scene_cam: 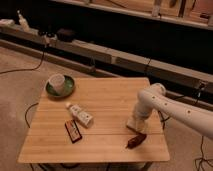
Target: Wipe the white sponge on the table
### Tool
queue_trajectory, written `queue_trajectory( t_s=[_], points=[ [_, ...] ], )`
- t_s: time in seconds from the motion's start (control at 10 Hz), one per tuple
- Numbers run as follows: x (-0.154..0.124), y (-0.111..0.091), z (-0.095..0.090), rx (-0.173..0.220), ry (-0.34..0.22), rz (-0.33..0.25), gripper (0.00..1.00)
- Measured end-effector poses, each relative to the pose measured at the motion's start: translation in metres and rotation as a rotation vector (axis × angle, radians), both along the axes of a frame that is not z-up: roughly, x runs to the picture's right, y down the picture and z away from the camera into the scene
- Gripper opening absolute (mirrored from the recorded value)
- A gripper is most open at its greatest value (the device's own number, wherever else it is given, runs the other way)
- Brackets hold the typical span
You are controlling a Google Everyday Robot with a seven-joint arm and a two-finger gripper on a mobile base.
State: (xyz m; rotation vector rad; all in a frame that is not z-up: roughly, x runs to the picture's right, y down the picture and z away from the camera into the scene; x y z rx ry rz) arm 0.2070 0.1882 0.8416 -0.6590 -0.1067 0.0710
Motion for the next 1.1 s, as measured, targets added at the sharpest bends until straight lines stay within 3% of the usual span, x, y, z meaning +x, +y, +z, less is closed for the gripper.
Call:
queue_trajectory(
  t_s=[0.6,0.8,1.1],
  points=[
    [0.029,-0.074,0.046,0.080,0.068,0.053,0.22],
    [0.018,-0.092,0.061,0.085,0.069,0.043,0.22],
    [-0.033,-0.120,0.078,0.105,0.021,0.015,0.22]
  ],
)
